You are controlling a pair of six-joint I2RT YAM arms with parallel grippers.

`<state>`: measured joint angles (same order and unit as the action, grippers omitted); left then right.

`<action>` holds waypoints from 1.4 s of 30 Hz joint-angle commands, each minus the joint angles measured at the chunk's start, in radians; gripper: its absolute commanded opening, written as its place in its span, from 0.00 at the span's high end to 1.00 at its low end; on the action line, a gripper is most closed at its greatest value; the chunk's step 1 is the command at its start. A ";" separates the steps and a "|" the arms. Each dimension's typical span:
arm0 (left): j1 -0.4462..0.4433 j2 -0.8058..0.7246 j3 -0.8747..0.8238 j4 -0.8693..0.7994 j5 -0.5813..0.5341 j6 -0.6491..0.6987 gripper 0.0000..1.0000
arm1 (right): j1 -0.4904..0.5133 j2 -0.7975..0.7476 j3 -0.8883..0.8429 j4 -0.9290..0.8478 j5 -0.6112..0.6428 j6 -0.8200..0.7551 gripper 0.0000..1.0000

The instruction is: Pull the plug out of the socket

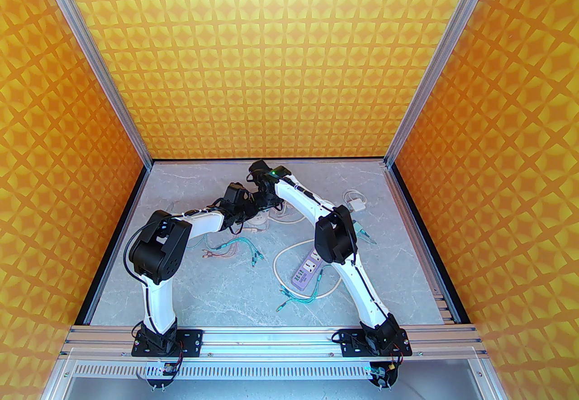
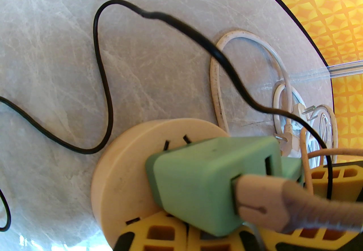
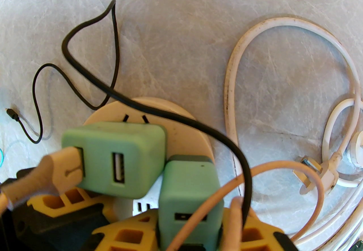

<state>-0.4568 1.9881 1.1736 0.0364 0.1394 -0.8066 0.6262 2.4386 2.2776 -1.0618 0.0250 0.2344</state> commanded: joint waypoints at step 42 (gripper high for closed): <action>-0.035 0.144 -0.010 -0.258 -0.020 0.032 1.00 | 0.051 -0.033 0.047 -0.018 -0.072 0.020 0.67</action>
<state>-0.4717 2.0060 1.2232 -0.0158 0.1242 -0.7845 0.6449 2.4699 2.3665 -1.1469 0.0845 0.2581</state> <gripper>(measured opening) 0.049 0.334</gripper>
